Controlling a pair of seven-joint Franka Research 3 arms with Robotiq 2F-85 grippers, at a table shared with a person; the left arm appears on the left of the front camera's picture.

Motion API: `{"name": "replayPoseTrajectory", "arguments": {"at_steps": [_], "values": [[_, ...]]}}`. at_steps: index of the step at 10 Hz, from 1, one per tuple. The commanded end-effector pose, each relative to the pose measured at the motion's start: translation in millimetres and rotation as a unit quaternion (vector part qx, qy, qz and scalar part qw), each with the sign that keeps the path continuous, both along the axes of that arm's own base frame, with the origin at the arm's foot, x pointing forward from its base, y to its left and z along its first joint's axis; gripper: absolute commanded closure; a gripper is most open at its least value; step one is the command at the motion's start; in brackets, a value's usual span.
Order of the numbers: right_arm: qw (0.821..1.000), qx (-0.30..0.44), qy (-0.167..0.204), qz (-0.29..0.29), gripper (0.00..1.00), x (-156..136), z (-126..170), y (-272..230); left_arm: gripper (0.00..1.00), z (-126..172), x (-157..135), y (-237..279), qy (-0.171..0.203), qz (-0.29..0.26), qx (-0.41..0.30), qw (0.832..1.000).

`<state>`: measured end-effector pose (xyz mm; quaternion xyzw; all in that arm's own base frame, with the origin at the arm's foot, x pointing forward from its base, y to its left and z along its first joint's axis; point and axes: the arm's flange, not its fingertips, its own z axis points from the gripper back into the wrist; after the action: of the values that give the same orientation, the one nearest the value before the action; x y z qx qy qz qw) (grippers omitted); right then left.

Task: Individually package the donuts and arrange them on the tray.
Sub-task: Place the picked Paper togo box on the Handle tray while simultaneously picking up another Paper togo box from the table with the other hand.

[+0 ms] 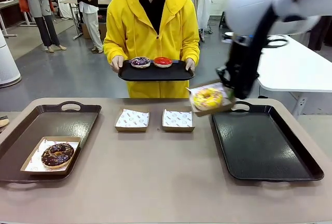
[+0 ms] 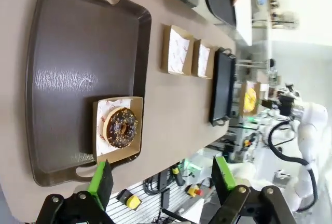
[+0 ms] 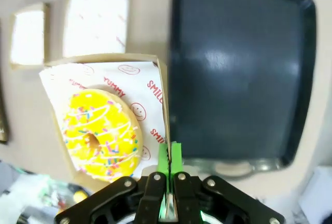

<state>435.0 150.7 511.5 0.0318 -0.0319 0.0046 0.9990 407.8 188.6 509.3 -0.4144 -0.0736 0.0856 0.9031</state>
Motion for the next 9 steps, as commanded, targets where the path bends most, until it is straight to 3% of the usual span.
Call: {"name": "replayPoseTrajectory", "arguments": {"at_steps": [1,4,6,9], "values": [[1.0,-0.004,0.012,-0.006,0.99,-40,-6,-39,0.0,14,29,-35,0.037,-0.022,0.073,0.996],[0.999,-0.008,0.024,-0.039,0.99,-64,-37,-83,0.0,22,83,-106,0.051,-0.055,0.157,0.985],[0.999,-0.011,0.028,-0.037,0.99,-50,-61,-90,0.0,3,109,-146,0.067,-0.063,0.2,0.975],[0.999,-0.014,0.03,-0.021,0.99,-39,-76,-89,0.0,-36,135,-194,0.058,-0.035,0.276,0.959]]}}
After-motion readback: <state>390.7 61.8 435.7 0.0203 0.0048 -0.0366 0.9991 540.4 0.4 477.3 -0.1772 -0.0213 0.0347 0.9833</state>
